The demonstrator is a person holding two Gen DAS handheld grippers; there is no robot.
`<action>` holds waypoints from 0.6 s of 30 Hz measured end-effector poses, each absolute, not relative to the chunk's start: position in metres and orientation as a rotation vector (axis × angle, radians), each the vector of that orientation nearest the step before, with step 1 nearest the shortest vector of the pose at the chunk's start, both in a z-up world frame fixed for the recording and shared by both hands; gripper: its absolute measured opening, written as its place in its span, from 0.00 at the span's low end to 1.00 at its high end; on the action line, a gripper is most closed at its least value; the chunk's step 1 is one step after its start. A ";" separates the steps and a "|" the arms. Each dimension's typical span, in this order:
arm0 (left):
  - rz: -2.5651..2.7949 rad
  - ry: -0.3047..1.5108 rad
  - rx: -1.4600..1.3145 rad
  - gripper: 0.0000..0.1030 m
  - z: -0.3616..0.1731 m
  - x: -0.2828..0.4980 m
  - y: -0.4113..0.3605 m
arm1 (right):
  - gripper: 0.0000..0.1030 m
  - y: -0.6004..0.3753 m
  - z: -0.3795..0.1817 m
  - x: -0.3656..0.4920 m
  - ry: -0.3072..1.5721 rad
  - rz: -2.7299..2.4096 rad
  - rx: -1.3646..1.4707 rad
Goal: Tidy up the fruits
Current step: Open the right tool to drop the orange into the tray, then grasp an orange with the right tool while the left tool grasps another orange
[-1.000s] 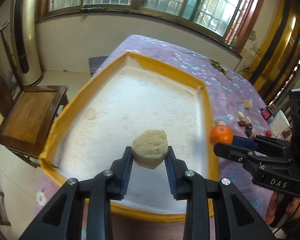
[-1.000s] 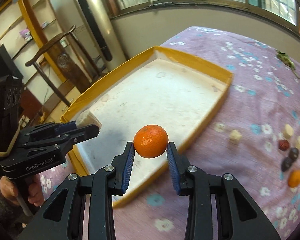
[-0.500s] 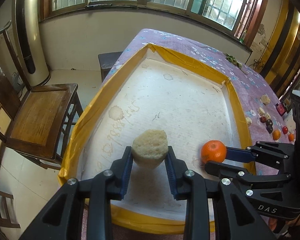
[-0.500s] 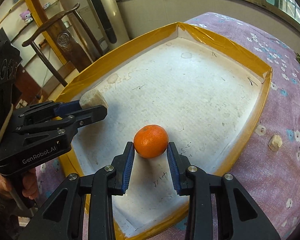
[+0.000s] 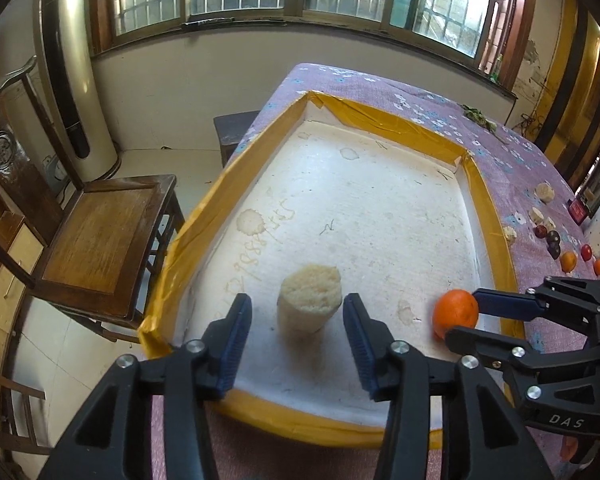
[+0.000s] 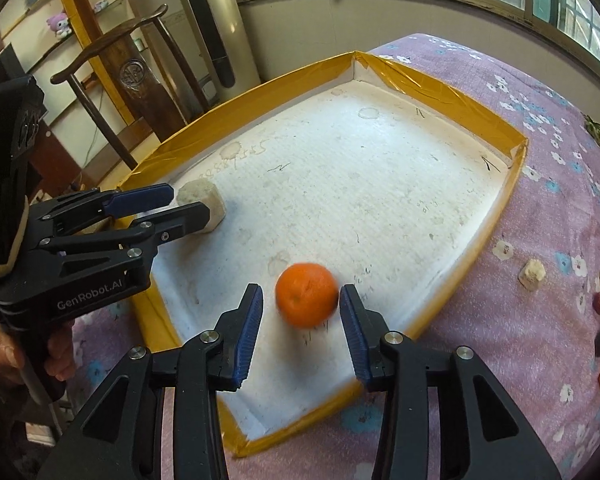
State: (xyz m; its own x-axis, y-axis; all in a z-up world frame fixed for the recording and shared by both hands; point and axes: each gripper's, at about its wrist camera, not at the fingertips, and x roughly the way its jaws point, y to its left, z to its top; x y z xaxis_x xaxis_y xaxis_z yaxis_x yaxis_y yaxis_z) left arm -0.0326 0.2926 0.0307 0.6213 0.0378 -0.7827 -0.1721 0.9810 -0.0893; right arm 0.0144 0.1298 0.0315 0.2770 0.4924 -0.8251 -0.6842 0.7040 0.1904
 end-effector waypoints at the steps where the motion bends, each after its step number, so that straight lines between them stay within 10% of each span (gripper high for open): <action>1: 0.127 0.890 -0.168 0.50 0.032 -0.035 0.293 | 0.39 0.126 0.033 0.012 1.017 0.799 -0.209; 18: 0.093 0.828 -0.167 0.80 0.062 -0.040 0.220 | 0.53 0.014 0.056 -0.022 0.951 0.683 -0.112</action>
State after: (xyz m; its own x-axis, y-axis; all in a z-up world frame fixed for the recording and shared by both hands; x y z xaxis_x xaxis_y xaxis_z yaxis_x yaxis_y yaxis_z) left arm -0.0400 0.2200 0.0617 0.6736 0.0174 -0.7389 -0.1478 0.9827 -0.1116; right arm -0.0217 0.0142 0.0561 0.3903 0.4884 -0.7805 -0.5835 0.7869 0.2007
